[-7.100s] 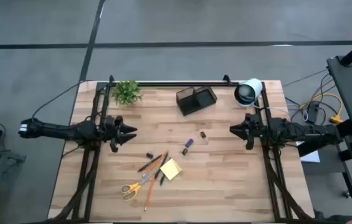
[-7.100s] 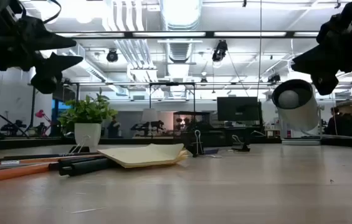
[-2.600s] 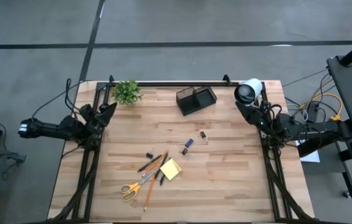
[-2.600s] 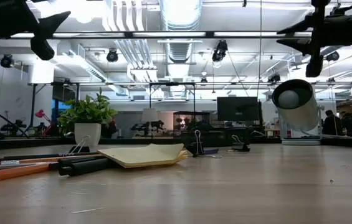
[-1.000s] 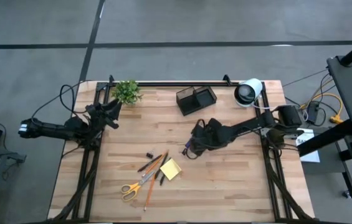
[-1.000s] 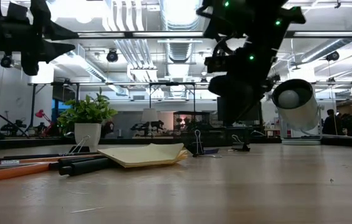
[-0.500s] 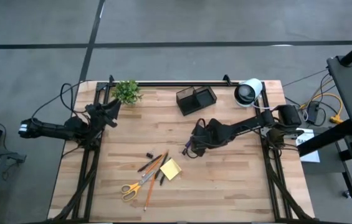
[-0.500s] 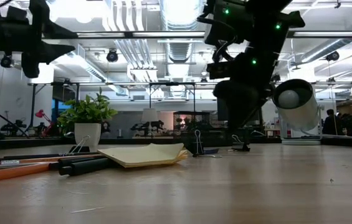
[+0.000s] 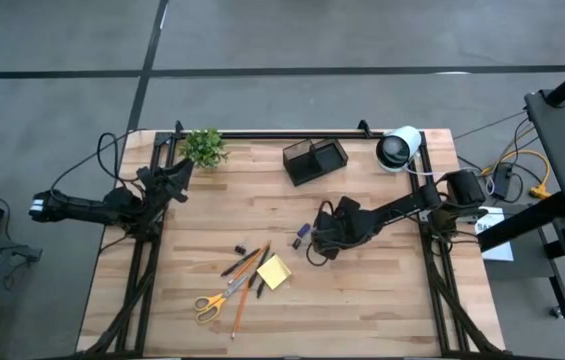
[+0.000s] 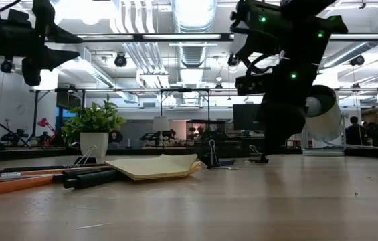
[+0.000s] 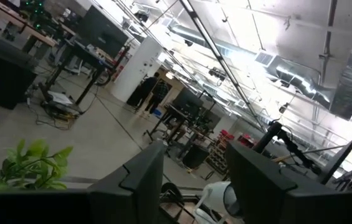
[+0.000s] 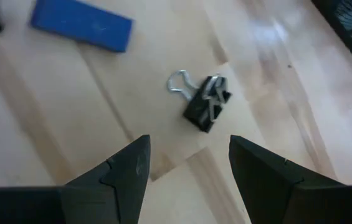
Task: Pick and place office supplies into organizer
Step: Put the top black binder clip into the black desk organizer
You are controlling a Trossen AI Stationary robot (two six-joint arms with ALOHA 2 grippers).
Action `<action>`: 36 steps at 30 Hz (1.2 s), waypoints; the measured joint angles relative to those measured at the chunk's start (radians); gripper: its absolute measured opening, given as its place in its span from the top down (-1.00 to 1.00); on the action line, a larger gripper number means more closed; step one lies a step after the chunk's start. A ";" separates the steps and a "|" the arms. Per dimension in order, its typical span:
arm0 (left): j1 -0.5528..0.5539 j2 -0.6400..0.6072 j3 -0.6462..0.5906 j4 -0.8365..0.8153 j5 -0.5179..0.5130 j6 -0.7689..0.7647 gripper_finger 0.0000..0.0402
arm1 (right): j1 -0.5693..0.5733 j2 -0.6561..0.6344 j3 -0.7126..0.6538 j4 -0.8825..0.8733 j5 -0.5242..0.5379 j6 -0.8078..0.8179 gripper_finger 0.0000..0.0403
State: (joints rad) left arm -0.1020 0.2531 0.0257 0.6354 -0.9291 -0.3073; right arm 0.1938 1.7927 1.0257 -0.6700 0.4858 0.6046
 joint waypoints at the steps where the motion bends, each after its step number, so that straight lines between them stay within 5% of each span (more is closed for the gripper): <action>1: 0.000 0.000 0.000 -0.001 0.000 0.000 0.21 | 0.001 0.000 0.001 0.000 -0.011 -0.007 -0.02; 15: 0.000 -0.008 0.015 0.018 -0.001 -0.001 0.21 | -0.071 -0.002 0.041 0.006 -0.148 0.215 -0.02; 36: 0.003 -0.008 0.013 0.084 -0.001 0.000 0.21 | -0.261 -0.002 0.135 -0.050 -0.243 0.168 0.07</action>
State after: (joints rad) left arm -0.0994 0.2455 0.0387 0.7195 -0.9302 -0.3074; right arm -0.0669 1.7908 1.1610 -0.7201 0.2433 0.7722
